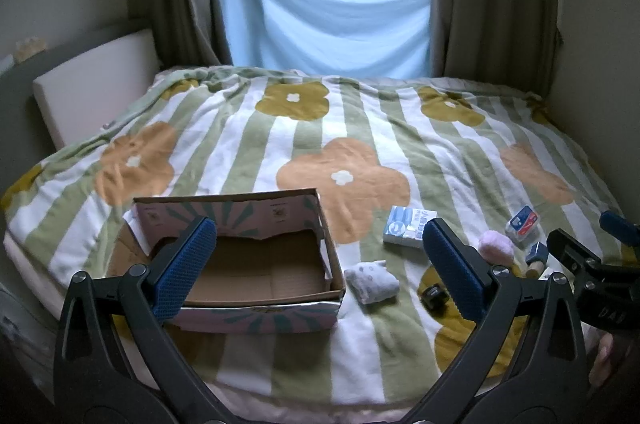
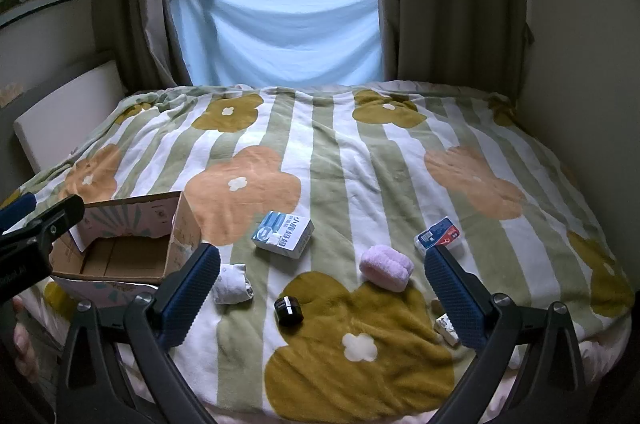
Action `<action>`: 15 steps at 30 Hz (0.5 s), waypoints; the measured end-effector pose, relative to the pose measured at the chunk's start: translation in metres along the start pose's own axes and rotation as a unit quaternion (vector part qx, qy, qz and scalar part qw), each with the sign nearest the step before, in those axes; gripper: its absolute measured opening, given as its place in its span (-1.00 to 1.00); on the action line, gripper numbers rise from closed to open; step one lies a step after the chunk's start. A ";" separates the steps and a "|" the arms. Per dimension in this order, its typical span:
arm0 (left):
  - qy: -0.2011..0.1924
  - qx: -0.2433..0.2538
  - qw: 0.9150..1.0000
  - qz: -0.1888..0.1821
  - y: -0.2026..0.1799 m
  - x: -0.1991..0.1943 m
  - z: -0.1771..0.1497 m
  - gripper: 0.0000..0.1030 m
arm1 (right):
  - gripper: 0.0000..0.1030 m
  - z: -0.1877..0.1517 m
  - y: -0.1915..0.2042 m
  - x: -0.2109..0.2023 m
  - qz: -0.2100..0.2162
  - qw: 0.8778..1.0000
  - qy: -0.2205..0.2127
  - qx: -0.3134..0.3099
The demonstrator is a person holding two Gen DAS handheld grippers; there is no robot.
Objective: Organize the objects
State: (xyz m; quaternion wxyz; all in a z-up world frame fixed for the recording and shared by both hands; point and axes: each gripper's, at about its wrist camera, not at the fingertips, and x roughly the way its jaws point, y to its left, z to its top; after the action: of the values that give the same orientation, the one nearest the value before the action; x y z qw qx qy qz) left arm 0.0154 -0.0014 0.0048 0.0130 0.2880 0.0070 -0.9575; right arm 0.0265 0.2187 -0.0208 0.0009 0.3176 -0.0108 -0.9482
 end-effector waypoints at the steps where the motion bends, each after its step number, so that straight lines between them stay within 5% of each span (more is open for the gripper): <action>1: 0.000 0.000 1.000 0.000 0.000 0.000 0.000 0.99 | 0.98 0.000 0.000 -0.001 0.000 1.000 0.000 -0.001; 15: 0.005 -0.001 1.000 0.002 0.001 0.002 0.001 0.99 | 0.98 0.005 0.007 -0.001 0.002 1.000 -0.001 -0.004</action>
State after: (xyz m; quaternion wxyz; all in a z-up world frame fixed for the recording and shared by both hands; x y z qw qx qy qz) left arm 0.0127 -0.0029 0.0048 0.0156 0.2924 0.0076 -0.9561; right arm 0.0238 0.2114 -0.0159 0.0042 0.3166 -0.0078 -0.9485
